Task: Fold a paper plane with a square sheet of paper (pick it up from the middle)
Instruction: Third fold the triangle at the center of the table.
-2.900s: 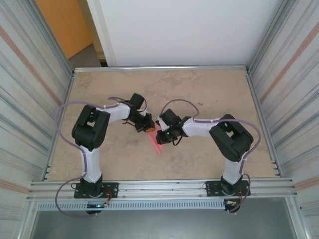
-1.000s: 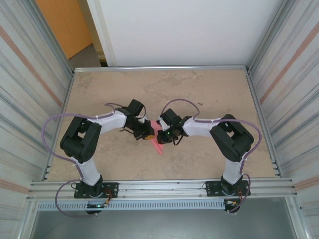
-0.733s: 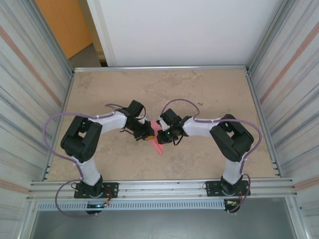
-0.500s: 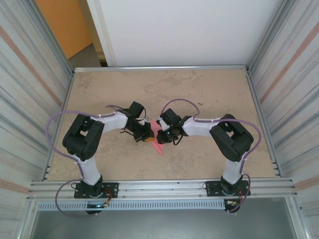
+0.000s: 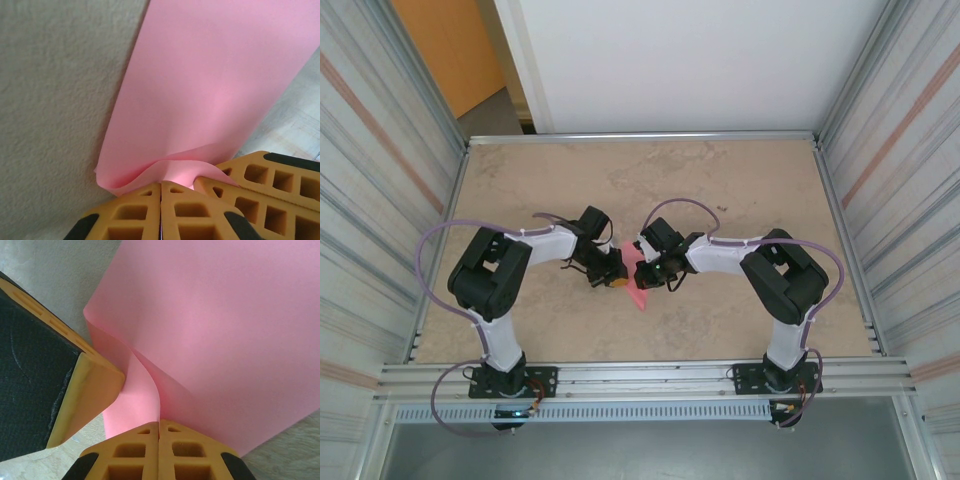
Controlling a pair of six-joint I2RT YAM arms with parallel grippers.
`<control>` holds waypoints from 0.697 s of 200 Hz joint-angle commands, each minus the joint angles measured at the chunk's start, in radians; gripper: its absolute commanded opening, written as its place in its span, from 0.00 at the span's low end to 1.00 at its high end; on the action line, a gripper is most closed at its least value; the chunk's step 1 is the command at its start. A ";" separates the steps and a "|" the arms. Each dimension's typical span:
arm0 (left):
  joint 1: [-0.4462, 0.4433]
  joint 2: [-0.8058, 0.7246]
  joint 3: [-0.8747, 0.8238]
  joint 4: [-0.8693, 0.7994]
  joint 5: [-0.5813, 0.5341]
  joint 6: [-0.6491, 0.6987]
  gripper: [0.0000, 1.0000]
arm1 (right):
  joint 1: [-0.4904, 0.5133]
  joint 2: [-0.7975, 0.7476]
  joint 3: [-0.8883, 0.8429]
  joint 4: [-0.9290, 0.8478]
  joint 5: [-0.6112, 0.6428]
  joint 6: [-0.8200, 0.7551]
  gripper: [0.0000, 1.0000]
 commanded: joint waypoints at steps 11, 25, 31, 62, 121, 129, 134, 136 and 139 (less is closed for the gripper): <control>-0.002 0.026 0.006 -0.039 -0.029 0.024 0.09 | -0.006 0.028 0.010 -0.048 0.017 0.017 0.01; -0.002 0.032 0.012 -0.056 -0.038 0.030 0.09 | -0.006 0.021 0.014 -0.051 0.020 0.021 0.02; -0.003 0.036 0.015 -0.063 -0.043 0.034 0.09 | -0.006 0.017 0.016 -0.053 0.020 0.026 0.04; -0.004 0.052 0.024 -0.103 -0.069 0.043 0.09 | -0.012 -0.028 0.030 -0.058 0.015 0.058 0.16; -0.003 0.074 0.024 -0.117 -0.090 0.042 0.08 | -0.052 -0.121 0.022 -0.073 0.031 0.122 0.29; -0.004 0.074 0.024 -0.115 -0.089 0.041 0.08 | -0.050 -0.135 0.018 -0.076 0.037 0.120 0.29; -0.004 0.074 0.025 -0.112 -0.088 0.041 0.08 | -0.052 -0.142 0.017 -0.078 0.040 0.116 0.29; -0.003 0.074 0.025 -0.111 -0.088 0.041 0.08 | -0.052 -0.145 0.014 -0.078 0.039 0.114 0.28; -0.004 0.074 0.024 -0.111 -0.088 0.041 0.08 | -0.051 -0.148 0.014 -0.080 0.039 0.112 0.28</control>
